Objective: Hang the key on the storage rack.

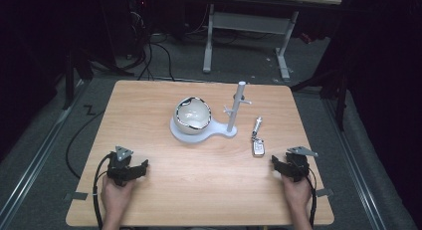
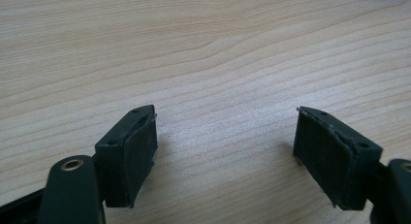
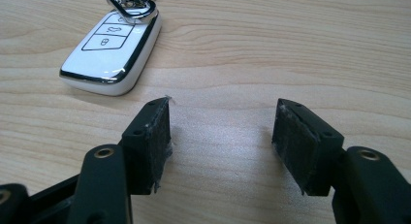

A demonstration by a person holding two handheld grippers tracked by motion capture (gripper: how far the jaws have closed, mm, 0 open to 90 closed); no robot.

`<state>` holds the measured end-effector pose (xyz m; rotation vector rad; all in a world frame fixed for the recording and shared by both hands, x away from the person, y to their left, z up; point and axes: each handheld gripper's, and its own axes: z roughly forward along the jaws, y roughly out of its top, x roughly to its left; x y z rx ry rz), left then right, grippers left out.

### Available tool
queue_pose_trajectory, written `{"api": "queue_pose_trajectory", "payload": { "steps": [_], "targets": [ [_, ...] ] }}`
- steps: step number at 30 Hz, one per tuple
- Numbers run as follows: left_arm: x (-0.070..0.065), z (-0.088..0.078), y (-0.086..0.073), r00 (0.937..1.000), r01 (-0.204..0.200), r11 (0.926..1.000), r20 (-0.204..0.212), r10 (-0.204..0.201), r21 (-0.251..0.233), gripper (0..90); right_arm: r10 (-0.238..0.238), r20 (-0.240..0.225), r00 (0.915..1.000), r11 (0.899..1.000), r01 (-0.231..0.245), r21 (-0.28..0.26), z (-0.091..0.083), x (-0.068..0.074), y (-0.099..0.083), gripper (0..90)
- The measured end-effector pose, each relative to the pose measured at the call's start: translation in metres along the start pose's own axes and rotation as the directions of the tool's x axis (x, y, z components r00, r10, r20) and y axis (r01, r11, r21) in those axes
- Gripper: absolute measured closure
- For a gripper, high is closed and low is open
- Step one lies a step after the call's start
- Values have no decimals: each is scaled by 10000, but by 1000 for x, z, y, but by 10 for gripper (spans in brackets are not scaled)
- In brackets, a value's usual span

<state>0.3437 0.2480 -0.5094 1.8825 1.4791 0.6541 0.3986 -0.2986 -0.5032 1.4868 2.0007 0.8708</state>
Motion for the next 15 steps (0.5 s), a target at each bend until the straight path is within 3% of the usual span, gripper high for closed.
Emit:
{"api": "queue_pose_trajectory", "payload": {
  "steps": [15],
  "targets": [
    [0,0,0,10000,18,10000,17,-18,-10,242,-12,-19,10000,10000,12,11,0,0,0,381]
  ]
}}
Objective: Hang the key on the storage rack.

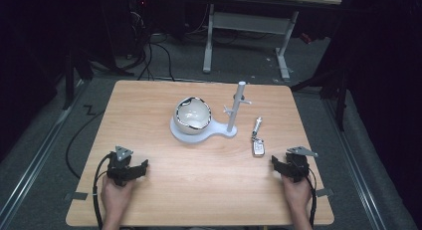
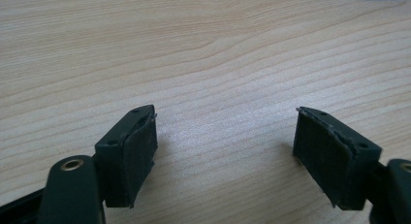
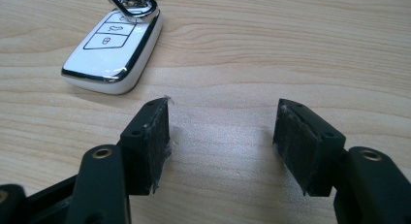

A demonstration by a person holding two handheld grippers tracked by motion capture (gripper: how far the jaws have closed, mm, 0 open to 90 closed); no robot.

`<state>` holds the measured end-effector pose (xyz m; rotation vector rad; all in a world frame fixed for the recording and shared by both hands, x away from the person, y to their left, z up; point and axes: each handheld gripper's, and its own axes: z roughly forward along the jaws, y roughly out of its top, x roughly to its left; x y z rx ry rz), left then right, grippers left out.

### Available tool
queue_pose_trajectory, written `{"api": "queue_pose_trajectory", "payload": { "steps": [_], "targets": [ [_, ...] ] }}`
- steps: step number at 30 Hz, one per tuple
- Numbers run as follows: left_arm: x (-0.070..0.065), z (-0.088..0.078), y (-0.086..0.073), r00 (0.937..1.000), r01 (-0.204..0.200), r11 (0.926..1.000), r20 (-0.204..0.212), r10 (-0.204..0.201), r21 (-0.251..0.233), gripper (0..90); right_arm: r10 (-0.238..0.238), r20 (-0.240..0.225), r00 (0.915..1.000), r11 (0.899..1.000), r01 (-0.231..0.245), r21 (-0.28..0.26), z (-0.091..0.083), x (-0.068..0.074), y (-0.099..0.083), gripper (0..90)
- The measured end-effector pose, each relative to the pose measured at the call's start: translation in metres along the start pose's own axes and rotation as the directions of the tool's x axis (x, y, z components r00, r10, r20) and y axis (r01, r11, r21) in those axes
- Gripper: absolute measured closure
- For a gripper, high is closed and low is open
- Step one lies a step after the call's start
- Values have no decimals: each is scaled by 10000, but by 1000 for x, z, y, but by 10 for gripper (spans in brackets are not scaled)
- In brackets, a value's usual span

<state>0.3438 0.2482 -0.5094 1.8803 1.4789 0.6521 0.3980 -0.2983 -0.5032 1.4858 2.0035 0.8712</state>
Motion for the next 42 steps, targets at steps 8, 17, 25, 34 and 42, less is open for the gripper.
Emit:
{"api": "queue_pose_trajectory", "payload": {
  "steps": [8,17,25,34,42],
  "targets": [
    [0,0,0,10000,0,10000,-4,0,2,241,-43,23,10000,10000,43,-8,0,0,0,381],
    [0,0,0,10000,7,10000,-6,-7,-2,242,-37,-39,10000,10000,37,-7,-2,1,-2,381],
    [0,0,0,10000,8,10000,-3,-8,1,242,-27,12,10000,10000,27,-17,-2,1,-2,398],
    [0,0,0,10000,13,10000,1,-13,0,242,44,-35,10000,9998,-44,-169,-8,3,-3,434],
    [0,0,0,10000,6,10000,0,-6,3,242,305,-396,9987,9971,-331,-686,-16,6,1,408]
  ]
}}
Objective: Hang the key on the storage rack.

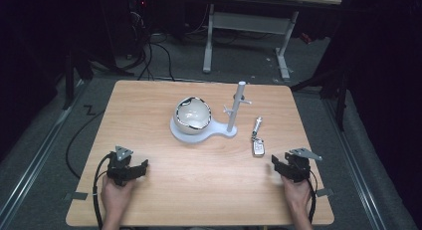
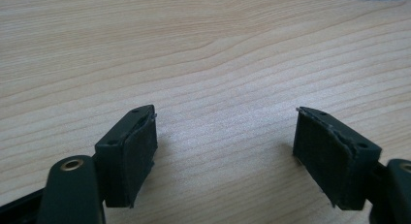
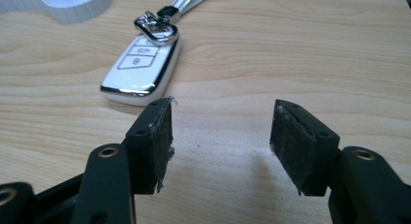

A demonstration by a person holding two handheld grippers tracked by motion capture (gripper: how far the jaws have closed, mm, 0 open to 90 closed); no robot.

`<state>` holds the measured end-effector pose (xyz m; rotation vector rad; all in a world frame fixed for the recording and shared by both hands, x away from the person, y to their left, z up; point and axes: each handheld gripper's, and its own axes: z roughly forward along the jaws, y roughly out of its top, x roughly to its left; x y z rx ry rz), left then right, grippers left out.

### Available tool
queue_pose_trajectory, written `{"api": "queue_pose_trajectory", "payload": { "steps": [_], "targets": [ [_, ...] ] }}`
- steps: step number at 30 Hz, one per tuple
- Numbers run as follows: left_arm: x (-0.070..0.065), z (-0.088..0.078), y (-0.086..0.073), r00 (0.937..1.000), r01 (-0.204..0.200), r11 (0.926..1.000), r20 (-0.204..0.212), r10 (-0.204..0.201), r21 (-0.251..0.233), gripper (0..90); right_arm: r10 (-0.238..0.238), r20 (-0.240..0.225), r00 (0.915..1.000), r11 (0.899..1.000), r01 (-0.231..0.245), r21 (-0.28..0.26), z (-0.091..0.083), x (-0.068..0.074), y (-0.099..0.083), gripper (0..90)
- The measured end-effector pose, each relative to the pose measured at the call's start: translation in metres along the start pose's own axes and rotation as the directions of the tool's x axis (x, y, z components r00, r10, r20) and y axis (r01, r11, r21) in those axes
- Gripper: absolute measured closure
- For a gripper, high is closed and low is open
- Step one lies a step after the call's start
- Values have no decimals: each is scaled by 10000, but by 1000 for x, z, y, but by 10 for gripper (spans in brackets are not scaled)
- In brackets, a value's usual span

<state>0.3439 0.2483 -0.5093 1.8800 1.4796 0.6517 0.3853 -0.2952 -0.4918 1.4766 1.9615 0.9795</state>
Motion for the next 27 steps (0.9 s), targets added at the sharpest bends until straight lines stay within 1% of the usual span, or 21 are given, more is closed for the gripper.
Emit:
{"api": "queue_pose_trajectory", "payload": {
  "steps": [2,8,11,12,13,16,17,20,21,24,25,27],
  "targets": [
    [0,0,0,10000,10,10000,3,-10,-6,242,25,-36,10000,10000,-26,-47,-1,1,1,409],
    [0,0,0,10000,11,10000,8,-11,-5,242,-146,-305,9994,9996,139,-225,-1,11,7,410],
    [0,0,0,10000,14,10000,12,-14,-4,242,-326,-493,9983,9991,313,-279,3,18,12,409],
    [0,0,0,10000,14,10000,12,-14,-4,242,-326,-493,9983,9991,313,-279,3,18,12,409],
    [0,0,0,10000,11,10000,11,-11,-6,242,-367,-574,9977,9990,352,-264,6,23,14,409],
    [0,0,0,10000,10,10000,11,-10,-4,242,-436,-659,9969,9989,424,-188,10,27,15,408],
    [0,0,0,10000,5,10000,6,-5,-4,242,-471,-735,9962,9988,461,-149,13,30,17,407],
    [0,0,0,10000,3,10000,5,-3,-3,241,-549,-770,9955,9984,541,-134,16,34,19,405],
    [0,0,0,10000,2,10000,5,-2,-2,242,-596,-793,9951,9982,591,-89,20,36,22,401],
    [0,0,0,10000,4,10000,5,-4,-4,242,-599,-756,9953,9982,594,-93,24,39,24,400],
    [0,0,0,10000,1,10000,5,-1,-3,241,-591,-714,9957,9982,597,60,29,41,25,390],
    [0,0,0,10000,3,10000,3,-3,-5,241,-609,-711,9956,9980,617,98,31,41,26,389]
  ]
}}
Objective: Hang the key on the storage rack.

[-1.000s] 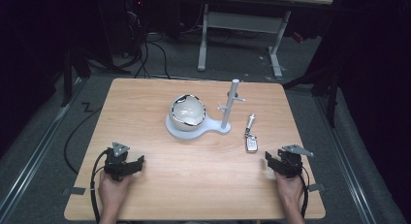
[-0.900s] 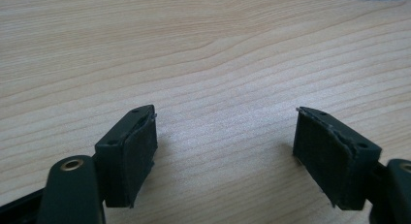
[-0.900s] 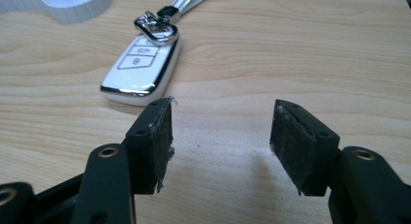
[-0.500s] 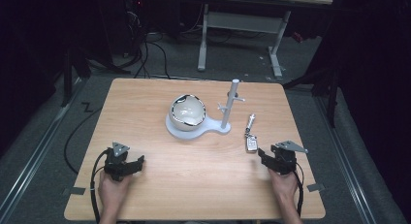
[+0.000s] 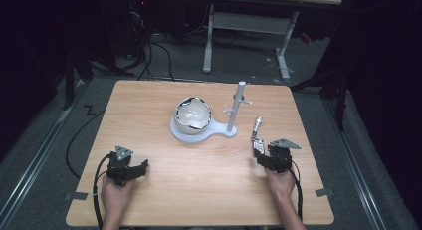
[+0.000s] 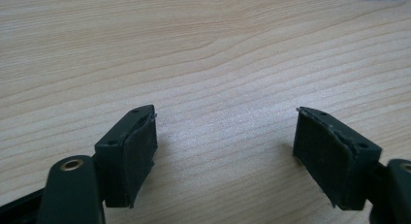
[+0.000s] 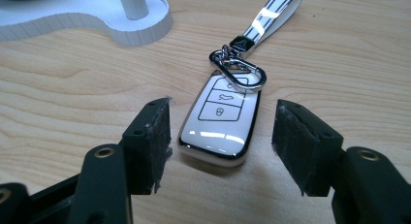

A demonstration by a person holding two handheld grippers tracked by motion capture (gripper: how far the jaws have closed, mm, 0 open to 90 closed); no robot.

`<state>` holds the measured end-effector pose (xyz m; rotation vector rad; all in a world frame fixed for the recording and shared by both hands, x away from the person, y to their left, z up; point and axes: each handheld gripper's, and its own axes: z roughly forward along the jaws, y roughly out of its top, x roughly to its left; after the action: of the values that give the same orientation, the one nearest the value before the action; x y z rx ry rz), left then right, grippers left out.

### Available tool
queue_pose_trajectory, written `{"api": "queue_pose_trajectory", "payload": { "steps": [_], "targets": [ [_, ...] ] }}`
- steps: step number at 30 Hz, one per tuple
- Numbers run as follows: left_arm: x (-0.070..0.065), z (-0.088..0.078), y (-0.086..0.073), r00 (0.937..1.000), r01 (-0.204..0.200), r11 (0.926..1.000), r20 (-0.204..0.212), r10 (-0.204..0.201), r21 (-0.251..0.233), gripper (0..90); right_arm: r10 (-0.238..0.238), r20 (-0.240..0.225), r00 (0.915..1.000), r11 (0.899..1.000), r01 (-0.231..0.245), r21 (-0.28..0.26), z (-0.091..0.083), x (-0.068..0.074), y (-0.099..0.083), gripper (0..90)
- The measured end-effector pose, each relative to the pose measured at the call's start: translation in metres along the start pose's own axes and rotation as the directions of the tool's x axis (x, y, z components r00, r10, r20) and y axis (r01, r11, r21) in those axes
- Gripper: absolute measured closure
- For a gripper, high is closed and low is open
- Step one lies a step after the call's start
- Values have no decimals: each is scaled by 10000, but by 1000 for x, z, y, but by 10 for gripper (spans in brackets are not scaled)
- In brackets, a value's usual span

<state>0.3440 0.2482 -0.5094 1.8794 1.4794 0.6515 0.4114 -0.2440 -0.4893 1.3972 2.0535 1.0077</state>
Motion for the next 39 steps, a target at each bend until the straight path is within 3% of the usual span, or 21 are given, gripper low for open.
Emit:
{"api": "queue_pose_trajectory", "payload": {
  "steps": [8,20,26,39],
  "targets": [
    [0,0,0,10000,3,10000,4,-3,2,240,-145,288,9995,9996,138,235,15,9,7,382],
    [0,0,0,10000,-10,10000,-8,10,3,239,-138,773,9969,9983,94,581,29,7,5,399],
    [0,0,0,10000,-10,10000,-8,10,-1,239,-201,700,9973,9985,165,515,27,3,4,484],
    [0,0,0,10000,-9,10000,-9,9,0,239,-332,449,9984,9981,309,524,23,-7,3,505]
  ]
}}
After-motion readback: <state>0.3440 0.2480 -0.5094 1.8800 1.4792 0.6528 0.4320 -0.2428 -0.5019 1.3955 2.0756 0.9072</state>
